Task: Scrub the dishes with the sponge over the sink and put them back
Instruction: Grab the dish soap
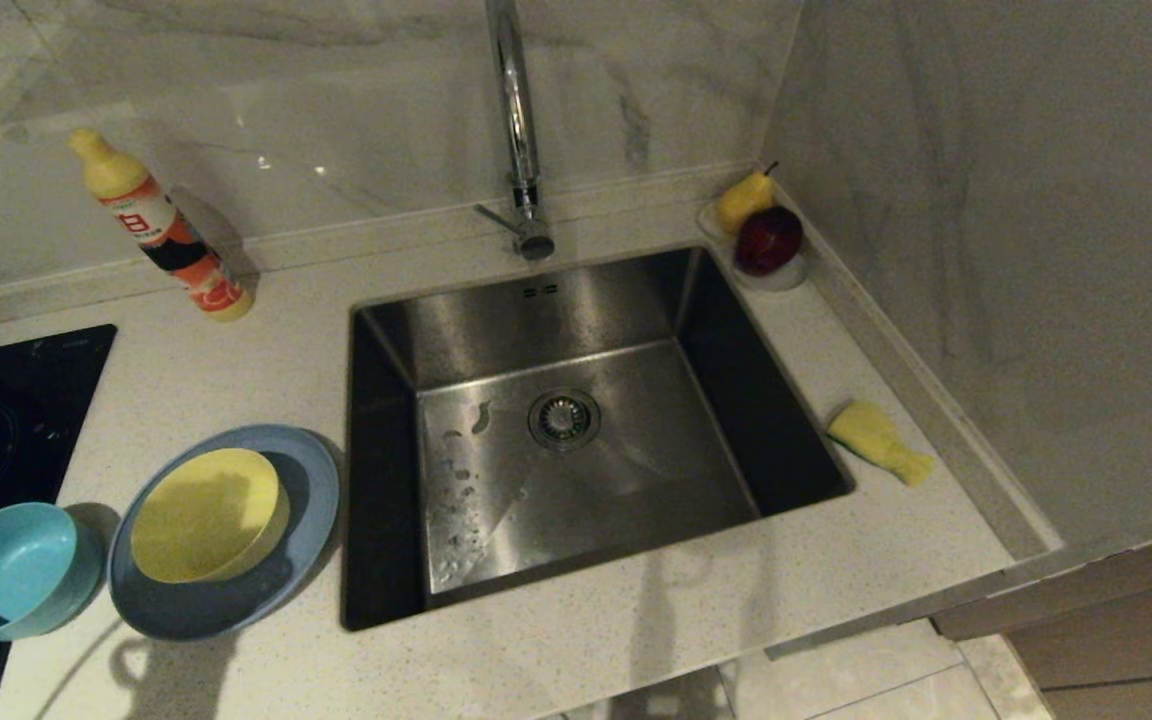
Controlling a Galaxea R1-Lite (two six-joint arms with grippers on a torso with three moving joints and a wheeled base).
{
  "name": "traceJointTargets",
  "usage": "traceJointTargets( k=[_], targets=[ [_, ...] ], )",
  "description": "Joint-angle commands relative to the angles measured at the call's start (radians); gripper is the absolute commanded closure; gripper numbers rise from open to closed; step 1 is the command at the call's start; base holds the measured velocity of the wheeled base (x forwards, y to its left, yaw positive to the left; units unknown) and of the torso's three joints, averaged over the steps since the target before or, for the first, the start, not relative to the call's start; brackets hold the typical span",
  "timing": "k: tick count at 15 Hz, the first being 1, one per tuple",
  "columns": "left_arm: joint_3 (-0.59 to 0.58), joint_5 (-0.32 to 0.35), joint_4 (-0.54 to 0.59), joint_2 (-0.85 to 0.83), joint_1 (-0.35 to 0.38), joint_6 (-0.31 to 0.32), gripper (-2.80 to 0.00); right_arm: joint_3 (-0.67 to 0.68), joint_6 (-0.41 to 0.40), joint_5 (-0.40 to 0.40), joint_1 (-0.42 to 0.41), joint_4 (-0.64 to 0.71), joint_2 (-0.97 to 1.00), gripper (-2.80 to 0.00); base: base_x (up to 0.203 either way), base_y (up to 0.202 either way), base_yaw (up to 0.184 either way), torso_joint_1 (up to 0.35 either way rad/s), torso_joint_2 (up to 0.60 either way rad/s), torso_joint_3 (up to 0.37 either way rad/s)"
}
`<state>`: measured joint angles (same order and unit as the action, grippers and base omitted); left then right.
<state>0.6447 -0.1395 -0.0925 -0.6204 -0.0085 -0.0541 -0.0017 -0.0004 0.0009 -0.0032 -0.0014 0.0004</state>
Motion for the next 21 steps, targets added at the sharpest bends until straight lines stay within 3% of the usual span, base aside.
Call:
traceJointTargets(
  k=[1,8,17,19,21],
  targets=[
    [0.125,-0.035,-0.045,-0.363,0.001,-0.027,0.0,0.0,-0.001,0.001,0.0,0.0,0.0,0.0,0.0,0.0,0.0,0.0,0.0,0.0],
    [0.386,-0.169,-0.344,-0.97,0.001,-0.093,0.0,0.0,0.0,0.001,0.0,0.0,0.0,0.0,0.0,0.0,0.0,0.0,0.0,0.0],
    [0.587,-0.241,-0.493,-1.233,0.04,-0.1,0.0,0.0,0.0,0.001,0.0,0.0,0.0,0.0,0.0,0.0,0.0,0.0,0.0,0.0],
    [0.622,-0.239,-0.496,-1.275,0.054,-0.105,-2.8,0.0,0.0,0.001,0.0,0.0,0.0,0.0,0.0,0.0,0.0,0.0,0.0,0.0],
    [0.668,-0.235,-0.496,-1.314,0.068,-0.119,-2.8,0.0,0.0,0.001,0.0,0.0,0.0,0.0,0.0,0.0,0.0,0.0,0.0,0.0]
  ],
)
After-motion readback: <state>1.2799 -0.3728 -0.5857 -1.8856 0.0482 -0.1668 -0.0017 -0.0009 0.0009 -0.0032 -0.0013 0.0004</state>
